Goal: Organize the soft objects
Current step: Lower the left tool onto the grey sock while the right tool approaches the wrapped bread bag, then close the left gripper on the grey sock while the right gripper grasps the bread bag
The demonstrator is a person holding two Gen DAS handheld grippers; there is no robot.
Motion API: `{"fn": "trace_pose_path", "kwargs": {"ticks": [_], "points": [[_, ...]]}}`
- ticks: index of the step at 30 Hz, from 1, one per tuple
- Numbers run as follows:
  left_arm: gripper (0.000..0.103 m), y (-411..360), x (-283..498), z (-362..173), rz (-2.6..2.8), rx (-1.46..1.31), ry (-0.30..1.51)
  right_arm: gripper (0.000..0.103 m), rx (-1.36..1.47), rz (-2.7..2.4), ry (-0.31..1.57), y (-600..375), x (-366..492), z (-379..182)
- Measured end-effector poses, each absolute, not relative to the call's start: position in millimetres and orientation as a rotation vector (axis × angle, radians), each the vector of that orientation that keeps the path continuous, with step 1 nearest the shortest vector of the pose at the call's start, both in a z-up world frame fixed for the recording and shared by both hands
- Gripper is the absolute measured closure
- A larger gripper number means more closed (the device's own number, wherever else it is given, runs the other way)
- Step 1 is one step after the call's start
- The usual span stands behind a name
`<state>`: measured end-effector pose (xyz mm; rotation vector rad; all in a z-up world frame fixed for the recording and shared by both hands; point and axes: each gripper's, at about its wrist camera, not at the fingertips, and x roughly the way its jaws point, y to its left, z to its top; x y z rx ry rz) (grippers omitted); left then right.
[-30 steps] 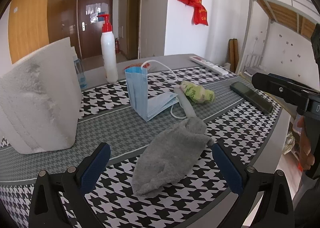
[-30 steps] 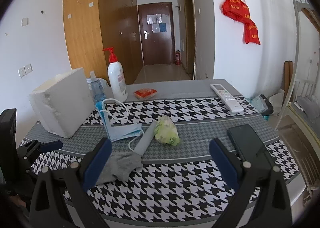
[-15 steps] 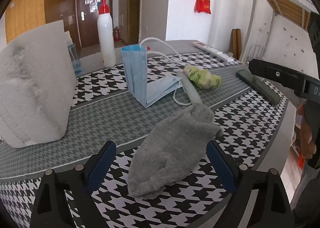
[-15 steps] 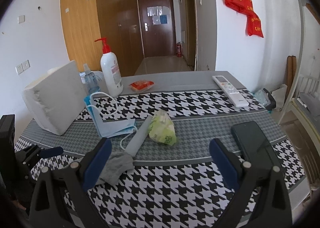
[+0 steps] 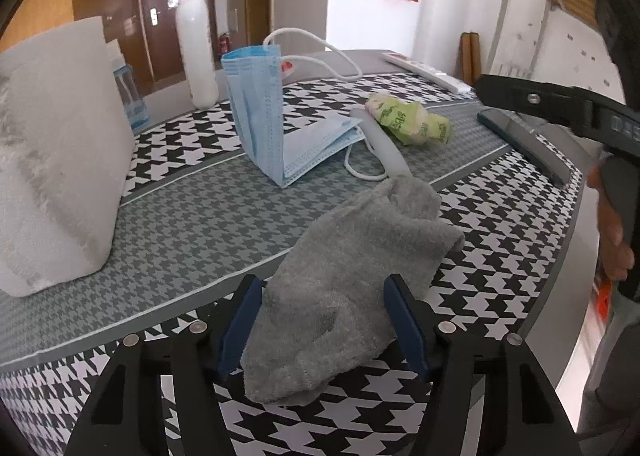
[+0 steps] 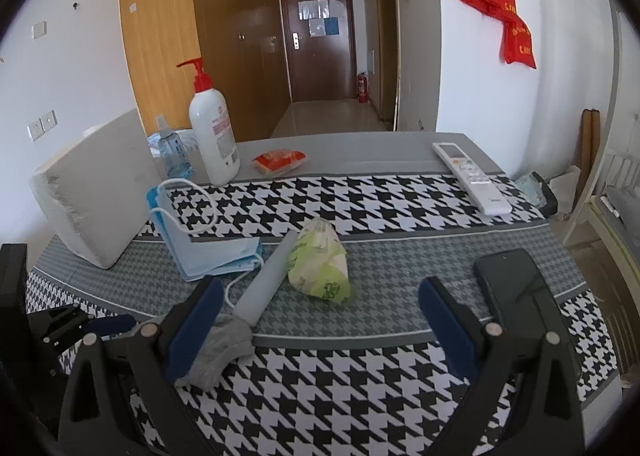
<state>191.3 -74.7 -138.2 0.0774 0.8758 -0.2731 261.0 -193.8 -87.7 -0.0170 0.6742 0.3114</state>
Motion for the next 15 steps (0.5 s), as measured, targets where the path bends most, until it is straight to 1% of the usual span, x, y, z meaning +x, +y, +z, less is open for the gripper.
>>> {"fn": "trace_pose_path", "kwargs": {"ticks": [7,8,9,12,15], "points": [[0.061,-76.4,192.6,-138.2,-0.278,0.094,0.872,0.003,-0.034,0.308,0.702,-189.2,276.6,-90.8],[0.067,-77.9,192.2,-137.9,-0.283,0.102,0.871,0.003,-0.038,0.308,0.705,-188.2,278.9,-91.4],[0.078,-80.5,191.3,-137.6,-0.297,0.115,0.871,0.003,-0.044,0.308,0.707,-186.7,280.8,-91.7],[0.086,-87.5,189.7,-137.0,-0.309,0.147,0.869,0.003,-0.061,0.309,0.721,-181.4,288.4,-93.2],[0.09,-89.5,190.4,-137.7,-0.323,0.147,0.872,0.003,-0.073,0.308,0.738,-178.3,295.6,-95.4]]}}
